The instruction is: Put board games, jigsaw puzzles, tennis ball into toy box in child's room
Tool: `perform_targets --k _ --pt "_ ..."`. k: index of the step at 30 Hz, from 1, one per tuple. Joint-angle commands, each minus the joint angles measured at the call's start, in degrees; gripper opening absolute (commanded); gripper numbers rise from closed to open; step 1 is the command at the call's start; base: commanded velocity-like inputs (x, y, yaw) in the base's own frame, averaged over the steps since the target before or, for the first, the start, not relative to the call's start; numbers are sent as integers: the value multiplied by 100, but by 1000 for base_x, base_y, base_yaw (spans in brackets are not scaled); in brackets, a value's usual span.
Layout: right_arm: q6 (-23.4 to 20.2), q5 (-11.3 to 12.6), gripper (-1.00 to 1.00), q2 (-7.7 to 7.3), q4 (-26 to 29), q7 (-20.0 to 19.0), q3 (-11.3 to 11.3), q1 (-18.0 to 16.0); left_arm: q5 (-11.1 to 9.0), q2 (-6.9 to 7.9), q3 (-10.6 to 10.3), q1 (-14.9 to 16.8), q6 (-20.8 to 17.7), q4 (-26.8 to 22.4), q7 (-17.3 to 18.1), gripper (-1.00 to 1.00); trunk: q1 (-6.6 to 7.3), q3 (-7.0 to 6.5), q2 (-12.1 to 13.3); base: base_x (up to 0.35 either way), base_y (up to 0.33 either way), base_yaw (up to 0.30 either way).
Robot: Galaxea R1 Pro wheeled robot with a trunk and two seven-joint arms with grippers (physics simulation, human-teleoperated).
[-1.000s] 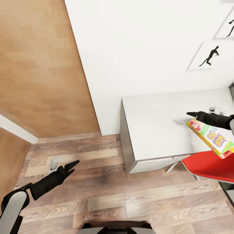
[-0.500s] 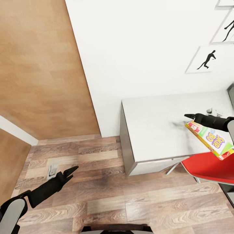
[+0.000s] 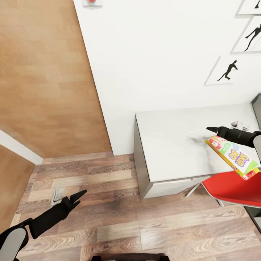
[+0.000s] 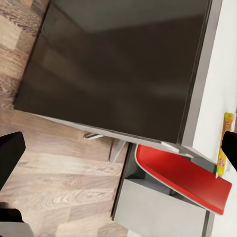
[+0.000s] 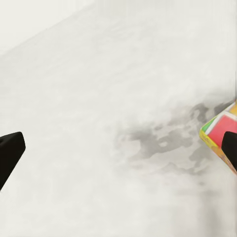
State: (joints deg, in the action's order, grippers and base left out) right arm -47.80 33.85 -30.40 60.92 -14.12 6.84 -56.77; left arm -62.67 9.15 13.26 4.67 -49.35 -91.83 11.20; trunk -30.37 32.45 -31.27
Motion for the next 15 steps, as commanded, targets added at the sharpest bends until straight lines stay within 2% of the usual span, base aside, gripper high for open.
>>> perform_targets --k 1,11,15 --pt "1 -34 100 0 -10 -40 14 -4 24 -1 9 -19 -28 -1 30 100 -2 -2 -6 0 0 0" --pt "76 -41 100 -34 20 -51 34 -1 28 -1 11 -112 32 -1 31 100 -2 -86 -6 0 0 18" --pt "61 -36 100 -50 163 -53 149 12 23 0 0 -172 105 -1 33 100 -2 -120 -6 0 0 56"
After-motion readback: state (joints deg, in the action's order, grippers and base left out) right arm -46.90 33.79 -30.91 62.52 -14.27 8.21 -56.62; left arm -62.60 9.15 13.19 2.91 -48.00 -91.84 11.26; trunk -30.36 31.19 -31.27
